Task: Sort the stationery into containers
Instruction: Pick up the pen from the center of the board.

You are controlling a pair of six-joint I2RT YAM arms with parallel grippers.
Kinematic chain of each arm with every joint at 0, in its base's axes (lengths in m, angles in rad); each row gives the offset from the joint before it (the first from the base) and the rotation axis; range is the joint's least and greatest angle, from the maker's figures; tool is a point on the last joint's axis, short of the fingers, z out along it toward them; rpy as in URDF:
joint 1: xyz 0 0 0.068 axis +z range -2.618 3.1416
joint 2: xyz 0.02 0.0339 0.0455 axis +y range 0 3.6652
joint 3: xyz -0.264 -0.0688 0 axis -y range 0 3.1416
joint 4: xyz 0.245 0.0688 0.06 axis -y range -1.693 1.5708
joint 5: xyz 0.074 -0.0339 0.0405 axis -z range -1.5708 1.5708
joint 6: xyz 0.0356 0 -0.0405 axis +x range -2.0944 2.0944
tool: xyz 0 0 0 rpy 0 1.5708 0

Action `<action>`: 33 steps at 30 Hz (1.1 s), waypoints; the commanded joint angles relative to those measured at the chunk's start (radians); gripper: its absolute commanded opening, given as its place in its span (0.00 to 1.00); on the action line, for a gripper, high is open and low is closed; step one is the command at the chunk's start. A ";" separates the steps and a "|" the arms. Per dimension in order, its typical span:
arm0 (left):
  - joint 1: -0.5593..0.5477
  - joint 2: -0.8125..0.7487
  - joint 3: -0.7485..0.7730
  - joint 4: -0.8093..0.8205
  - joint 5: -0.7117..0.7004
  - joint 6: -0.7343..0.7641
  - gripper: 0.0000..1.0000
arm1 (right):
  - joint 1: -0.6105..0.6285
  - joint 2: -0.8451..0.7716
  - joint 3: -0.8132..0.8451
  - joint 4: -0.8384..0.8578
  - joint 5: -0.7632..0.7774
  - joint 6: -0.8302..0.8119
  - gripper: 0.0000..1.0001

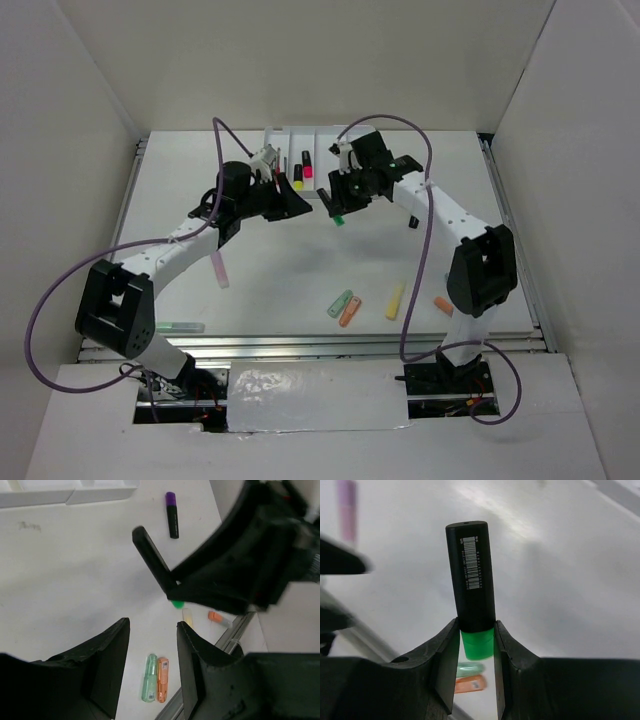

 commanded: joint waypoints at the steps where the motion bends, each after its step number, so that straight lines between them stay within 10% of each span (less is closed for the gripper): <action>1: 0.003 0.002 -0.006 0.057 -0.035 -0.068 0.54 | 0.032 -0.070 -0.054 0.054 -0.085 0.102 0.00; 33: -0.069 0.097 -0.006 0.138 0.011 -0.158 0.52 | 0.097 -0.071 0.006 0.071 -0.093 0.194 0.00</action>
